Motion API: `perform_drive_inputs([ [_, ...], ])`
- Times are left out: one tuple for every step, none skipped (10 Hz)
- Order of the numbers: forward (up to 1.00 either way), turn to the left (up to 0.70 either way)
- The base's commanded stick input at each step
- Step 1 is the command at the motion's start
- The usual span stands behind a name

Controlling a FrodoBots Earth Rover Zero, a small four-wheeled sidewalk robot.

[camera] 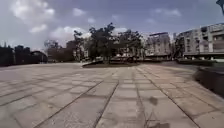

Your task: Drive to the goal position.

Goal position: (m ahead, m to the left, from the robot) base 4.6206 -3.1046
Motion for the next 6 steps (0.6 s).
perform_drive_inputs([
  [0.70,-0.26],
  [0.70,-0.33],
  [0.70,-0.35],
  [0.70,-0.35],
  [0.70,-0.35],
  [0.70,-0.35],
])
